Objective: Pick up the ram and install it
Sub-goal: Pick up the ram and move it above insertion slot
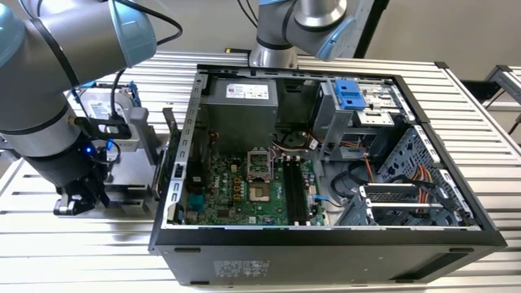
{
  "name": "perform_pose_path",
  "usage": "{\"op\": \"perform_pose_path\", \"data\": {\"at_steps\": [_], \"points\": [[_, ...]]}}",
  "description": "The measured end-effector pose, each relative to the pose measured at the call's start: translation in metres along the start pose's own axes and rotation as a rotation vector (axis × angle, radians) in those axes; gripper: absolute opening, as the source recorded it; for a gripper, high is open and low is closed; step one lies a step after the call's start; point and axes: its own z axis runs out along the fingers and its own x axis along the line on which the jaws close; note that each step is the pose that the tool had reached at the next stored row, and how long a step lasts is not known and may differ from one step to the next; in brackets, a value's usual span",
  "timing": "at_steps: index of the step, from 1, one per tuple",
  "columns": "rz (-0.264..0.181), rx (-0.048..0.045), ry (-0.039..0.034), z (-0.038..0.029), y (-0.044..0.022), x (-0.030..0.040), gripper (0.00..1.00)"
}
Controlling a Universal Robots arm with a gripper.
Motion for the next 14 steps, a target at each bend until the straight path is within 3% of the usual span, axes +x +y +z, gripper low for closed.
{"op": "perform_pose_path", "data": {"at_steps": [14], "points": [[0.0, 0.0001, 0.0, -0.0082, 0.0001, 0.0, 0.0]]}}
